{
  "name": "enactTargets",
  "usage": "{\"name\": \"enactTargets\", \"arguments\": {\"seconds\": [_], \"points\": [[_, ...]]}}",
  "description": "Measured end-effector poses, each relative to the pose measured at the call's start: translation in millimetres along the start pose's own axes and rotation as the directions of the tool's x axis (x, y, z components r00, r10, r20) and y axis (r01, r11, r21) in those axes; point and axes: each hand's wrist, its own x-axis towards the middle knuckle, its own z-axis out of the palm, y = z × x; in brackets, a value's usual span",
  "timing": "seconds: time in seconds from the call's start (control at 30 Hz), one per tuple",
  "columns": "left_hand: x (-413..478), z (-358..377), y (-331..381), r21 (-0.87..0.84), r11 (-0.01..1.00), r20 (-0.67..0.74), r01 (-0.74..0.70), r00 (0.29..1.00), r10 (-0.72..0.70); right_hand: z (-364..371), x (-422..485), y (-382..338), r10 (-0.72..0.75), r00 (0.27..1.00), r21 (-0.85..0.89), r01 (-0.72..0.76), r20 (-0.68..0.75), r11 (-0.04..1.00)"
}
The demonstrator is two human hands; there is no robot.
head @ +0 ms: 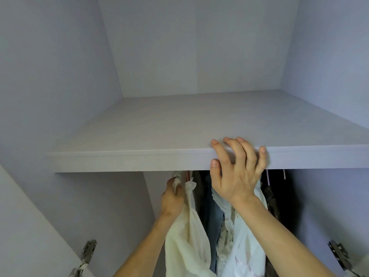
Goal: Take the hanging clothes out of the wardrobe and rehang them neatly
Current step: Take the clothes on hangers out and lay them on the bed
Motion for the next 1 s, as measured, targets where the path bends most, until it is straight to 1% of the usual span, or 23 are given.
{"name": "enactTargets", "arguments": {"seconds": [0.07,0.13,0.2,0.33,0.53,0.67,0.77,0.87,0.93,1.0], "points": [[0,1,-1,-0.01,0.999,-0.068,-0.038,0.997,0.037,0,0,0,-0.004,1.0,0.007,0.004,0.008,1.0],[-1,3,-3,-0.016,0.998,-0.107,-0.065,0.992,0.063,0,1,2,-0.001,1.0,0.009,0.001,0.023,1.0],[-5,1,-2,0.015,0.995,-0.152,-0.096,0.984,0.097,-1,0,1,0.003,0.999,0.003,-0.003,0.035,1.0],[-12,-4,-2,0.038,0.995,-0.234,-0.088,0.968,0.095,-2,-2,2,0.009,0.999,0.006,-0.009,0.048,1.0],[-11,-15,5,0.027,0.997,-0.267,-0.07,0.961,0.075,-8,1,0,0.031,0.994,0.033,-0.035,0.105,0.999],[-14,-18,4,0.052,0.992,-0.281,-0.116,0.951,0.126,-17,5,-1,0.048,0.983,0.061,-0.06,0.179,0.996],[-34,-16,-9,0.069,0.988,-0.276,-0.138,0.949,0.152,-23,6,-2,0.046,0.971,0.082,-0.067,0.235,0.994],[-63,-22,-26,0.053,0.994,-0.265,-0.091,0.959,0.102,-26,4,-5,0.051,0.966,0.105,-0.08,0.254,0.991],[-88,-30,-38,0.058,0.996,-0.26,-0.064,0.963,0.077,-31,-4,-9,0.072,0.961,0.175,-0.122,0.268,0.977],[-113,-42,-55,0.078,0.997,-0.256,-0.024,0.966,0.043,-40,-25,-21,0.024,0.952,0.31,-0.123,0.305,0.943]]}}
